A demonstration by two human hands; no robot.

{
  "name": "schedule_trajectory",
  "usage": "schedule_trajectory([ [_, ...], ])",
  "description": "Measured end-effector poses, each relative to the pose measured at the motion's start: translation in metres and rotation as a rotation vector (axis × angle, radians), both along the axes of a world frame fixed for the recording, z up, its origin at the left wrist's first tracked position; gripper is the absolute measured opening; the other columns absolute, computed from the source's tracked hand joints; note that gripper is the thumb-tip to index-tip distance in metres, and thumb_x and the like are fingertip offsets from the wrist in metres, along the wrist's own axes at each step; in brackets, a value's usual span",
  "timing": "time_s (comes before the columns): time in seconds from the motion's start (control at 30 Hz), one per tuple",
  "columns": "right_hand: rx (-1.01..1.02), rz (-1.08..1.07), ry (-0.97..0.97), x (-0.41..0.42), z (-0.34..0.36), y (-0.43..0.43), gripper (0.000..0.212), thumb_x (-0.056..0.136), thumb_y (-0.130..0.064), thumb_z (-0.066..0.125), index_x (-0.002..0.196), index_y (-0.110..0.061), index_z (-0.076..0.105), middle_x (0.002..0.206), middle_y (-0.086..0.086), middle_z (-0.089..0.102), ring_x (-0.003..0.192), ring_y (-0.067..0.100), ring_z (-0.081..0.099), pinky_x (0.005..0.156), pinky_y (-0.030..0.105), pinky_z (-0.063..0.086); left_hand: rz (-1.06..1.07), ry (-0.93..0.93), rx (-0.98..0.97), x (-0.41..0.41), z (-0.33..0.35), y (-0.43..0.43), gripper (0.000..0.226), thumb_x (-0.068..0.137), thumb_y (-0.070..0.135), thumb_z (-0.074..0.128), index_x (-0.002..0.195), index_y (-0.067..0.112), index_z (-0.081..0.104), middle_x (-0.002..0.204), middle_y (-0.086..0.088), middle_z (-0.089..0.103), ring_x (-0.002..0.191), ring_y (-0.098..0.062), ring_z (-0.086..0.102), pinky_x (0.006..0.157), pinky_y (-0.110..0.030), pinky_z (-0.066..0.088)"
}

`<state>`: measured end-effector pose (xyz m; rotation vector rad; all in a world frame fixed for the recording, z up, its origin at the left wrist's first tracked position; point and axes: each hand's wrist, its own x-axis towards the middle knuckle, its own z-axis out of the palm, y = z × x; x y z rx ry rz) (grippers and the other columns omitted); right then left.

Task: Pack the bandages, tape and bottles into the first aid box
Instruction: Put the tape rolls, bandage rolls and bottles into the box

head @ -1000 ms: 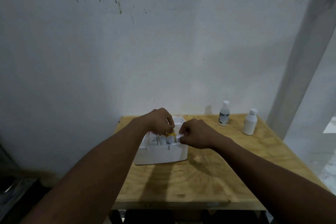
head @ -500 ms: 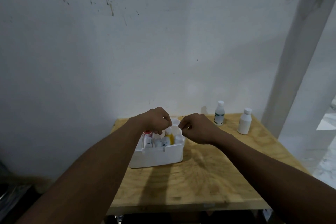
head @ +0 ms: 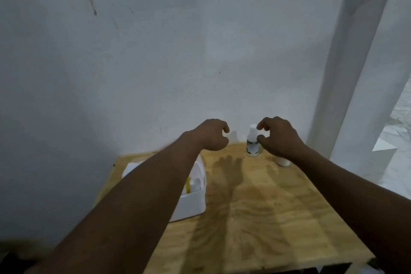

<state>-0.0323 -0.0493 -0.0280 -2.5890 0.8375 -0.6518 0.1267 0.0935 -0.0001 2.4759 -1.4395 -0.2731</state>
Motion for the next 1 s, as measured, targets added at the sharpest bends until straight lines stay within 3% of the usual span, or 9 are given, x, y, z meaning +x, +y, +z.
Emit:
schedule_trajectory([
  [0.2,-0.054,-0.171,0.192,-0.002,-0.015,-0.054,0.046,0.082,-0.037,0.066,0.125,-0.024,0.055,0.124,0.009,0.053,0.117,0.031,0.048,0.088,0.043,0.045,-0.092,-0.092,0.037,-0.006,-0.027,-0.064,0.068,0.091,0.026,0.062,0.153,0.024,0.033,0.149,-0.01,0.036,0.134,-0.032,0.04,0.106,-0.047,0.044],
  [0.37,0.049,-0.104,0.199,-0.007,-0.041,-0.078,0.044,0.085,-0.03,0.066,0.126,-0.018,0.055,0.12,0.012,0.056,0.101,0.027,0.056,0.082,0.037,0.051,-0.161,-0.106,0.028,-0.014,-0.05,-0.103,0.076,0.091,0.027,0.062,0.157,0.025,0.023,0.161,-0.006,0.026,0.143,-0.032,0.032,0.111,-0.052,0.039],
  [0.5,0.091,-0.05,0.145,-0.009,-0.056,-0.084,0.035,0.092,-0.025,0.06,0.124,-0.015,0.052,0.115,0.015,0.061,0.089,0.023,0.055,0.074,0.033,0.047,-0.133,-0.162,-0.017,-0.014,-0.063,-0.123,0.062,0.091,0.021,0.062,0.148,0.023,0.038,0.146,-0.007,0.043,0.126,-0.03,0.05,0.096,-0.045,0.05],
  [0.7,0.121,0.009,0.124,-0.013,-0.054,-0.083,0.033,0.094,-0.017,0.056,0.122,-0.003,0.045,0.112,0.021,0.061,0.095,0.032,0.059,0.076,0.038,0.05,-0.109,-0.158,-0.137,-0.002,-0.056,-0.113,0.036,0.091,0.022,0.064,0.126,0.019,0.06,0.127,-0.008,0.059,0.111,-0.027,0.059,0.081,-0.033,0.047],
  [1.0,0.005,0.094,0.209,-0.024,-0.022,-0.047,0.035,0.083,-0.052,0.068,0.09,-0.02,0.056,0.096,0.005,0.065,0.08,0.02,0.056,0.064,0.03,0.041,-0.101,-0.143,-0.168,-0.001,-0.007,-0.046,0.034,0.087,0.033,0.074,0.116,0.015,0.069,0.126,-0.006,0.063,0.11,-0.024,0.06,0.086,-0.031,0.048],
])
